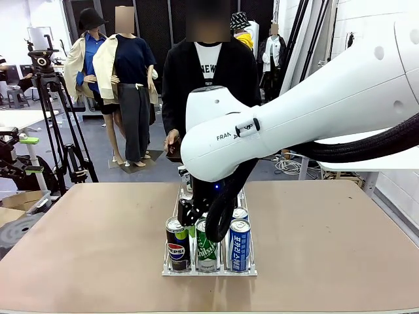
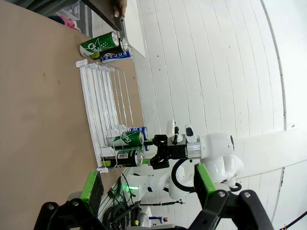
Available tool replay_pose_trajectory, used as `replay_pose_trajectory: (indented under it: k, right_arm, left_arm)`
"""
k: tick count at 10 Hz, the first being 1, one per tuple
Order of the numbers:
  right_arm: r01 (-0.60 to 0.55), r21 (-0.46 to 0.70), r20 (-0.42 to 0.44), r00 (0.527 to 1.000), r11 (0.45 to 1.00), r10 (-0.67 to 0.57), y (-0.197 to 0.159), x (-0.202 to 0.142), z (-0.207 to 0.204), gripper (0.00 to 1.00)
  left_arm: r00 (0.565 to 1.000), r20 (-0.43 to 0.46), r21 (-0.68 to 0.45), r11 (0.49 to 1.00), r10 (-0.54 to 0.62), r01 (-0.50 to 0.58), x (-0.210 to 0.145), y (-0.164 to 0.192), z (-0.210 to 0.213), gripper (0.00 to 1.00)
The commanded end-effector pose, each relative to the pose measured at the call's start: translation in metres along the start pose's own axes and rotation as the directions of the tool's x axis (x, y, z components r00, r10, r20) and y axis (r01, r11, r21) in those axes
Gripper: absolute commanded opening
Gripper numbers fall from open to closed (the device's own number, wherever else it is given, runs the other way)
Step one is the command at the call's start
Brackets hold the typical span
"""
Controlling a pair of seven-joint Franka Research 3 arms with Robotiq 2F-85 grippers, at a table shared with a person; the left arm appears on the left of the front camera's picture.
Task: Retrieve and hand over the desired beverage to the person.
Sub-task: Pick up another can of the same type that the person held from the Automatic Can Dispenser.
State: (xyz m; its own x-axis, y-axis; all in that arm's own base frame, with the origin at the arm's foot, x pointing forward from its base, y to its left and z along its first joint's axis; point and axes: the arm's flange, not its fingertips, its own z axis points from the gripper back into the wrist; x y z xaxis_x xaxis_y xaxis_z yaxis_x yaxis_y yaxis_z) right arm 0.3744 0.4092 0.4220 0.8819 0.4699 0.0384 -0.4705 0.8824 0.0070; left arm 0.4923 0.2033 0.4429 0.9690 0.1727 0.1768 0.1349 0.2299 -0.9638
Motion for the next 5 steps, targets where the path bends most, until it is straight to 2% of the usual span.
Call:
replay_pose_trajectory:
  k: [1,5]
  right_arm:
    - [-0.004,0.014,0.020,1.000,1.000,0.004,-0.0048,0.0019,-0.0133,1.00]
    - [0.013,0.021,0.006,1.000,1.000,-0.013,-0.0084,0.0063,-0.0226,1.00]
  left_arm:
    - [1.000,0.000,-0.001,1.000,-0.005,0.005,-0.0011,-0.0012,0.0009,1.00]
    - [1.000,0.000,-0.001,1.000,-0.005,0.005,-0.0011,-0.0012,0.0009,1.00]
